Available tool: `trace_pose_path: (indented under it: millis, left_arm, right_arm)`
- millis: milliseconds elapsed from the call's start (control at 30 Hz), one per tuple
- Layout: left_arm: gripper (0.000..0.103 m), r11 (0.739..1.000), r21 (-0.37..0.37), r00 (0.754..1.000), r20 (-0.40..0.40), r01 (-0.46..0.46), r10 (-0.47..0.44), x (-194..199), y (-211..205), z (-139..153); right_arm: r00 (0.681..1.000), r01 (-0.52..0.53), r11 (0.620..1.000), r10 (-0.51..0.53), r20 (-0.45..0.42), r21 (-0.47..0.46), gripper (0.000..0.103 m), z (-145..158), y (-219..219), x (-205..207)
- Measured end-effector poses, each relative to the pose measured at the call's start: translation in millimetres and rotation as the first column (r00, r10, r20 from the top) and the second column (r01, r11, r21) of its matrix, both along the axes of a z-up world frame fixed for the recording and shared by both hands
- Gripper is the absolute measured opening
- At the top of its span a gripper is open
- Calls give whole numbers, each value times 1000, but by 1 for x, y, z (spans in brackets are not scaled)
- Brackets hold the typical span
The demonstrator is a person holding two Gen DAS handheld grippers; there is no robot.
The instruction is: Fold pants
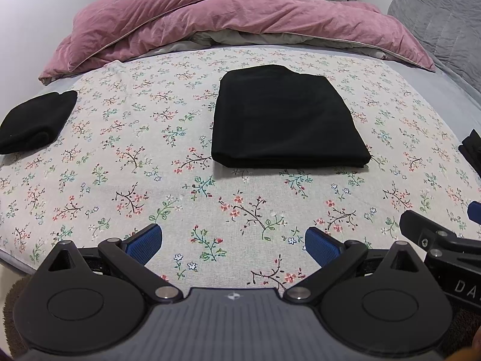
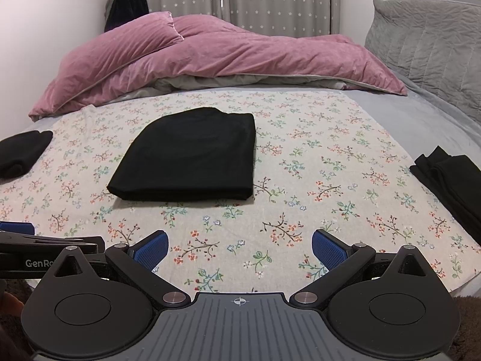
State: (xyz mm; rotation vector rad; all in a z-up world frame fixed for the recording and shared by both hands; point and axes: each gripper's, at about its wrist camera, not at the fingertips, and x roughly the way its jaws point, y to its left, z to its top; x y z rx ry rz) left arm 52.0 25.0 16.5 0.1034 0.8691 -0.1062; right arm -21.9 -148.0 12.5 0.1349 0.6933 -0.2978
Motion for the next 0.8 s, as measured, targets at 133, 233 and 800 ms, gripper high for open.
trace_pose_path:
  millis: [133,233,800]
  left_arm:
    - [103,1000,0,1000,0,0,0,0,0,0]
    - [103,1000,0,1000,0,0,0,0,0,0]
    - [103,1000,-11,1000,-21,-11,11,6,-3,-10]
  right_arm:
    - [1000,-1,1000,1,-1,-1,103,0,0,1]
    - [1000,-2,1000,2,-3,-1,103,-1,1,1]
    - [1000,1,1000,-1,-23,3,103,-11,0,7]
